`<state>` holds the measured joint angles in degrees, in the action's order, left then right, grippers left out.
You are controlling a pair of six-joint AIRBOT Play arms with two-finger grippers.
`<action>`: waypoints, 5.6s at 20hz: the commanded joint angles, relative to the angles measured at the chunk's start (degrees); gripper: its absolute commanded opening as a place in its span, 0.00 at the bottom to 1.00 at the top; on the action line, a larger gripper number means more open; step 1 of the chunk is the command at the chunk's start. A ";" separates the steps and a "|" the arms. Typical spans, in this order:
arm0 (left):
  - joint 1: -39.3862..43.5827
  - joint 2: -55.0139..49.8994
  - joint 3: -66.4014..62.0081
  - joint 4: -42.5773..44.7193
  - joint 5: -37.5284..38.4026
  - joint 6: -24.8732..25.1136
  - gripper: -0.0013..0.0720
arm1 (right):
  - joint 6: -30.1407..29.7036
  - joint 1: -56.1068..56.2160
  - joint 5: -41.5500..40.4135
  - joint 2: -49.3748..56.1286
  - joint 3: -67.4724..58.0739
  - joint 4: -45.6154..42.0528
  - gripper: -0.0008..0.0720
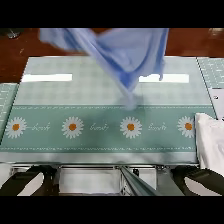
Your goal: Fold the shirts.
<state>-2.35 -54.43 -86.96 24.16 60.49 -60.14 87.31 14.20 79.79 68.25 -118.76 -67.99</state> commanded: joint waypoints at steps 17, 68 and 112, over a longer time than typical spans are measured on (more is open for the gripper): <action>-0.24 25.05 24.98 30.86 10.84 -18.62 0.04 | 2.56 -0.09 2.62 -25.05 33.14 -16.44 0.04; -6.95 -27.54 35.67 14.75 4.55 -2.03 0.04 | -7.45 -16.00 -18.62 5.25 69.81 16.59 0.04; -3.06 -30.86 32.37 5.49 8.81 4.44 0.04 | -8.92 -16.55 -14.86 7.34 68.67 16.52 0.04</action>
<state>-5.39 -86.48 -52.80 31.20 68.36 -55.90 79.35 -4.01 63.07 75.70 -44.86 -53.95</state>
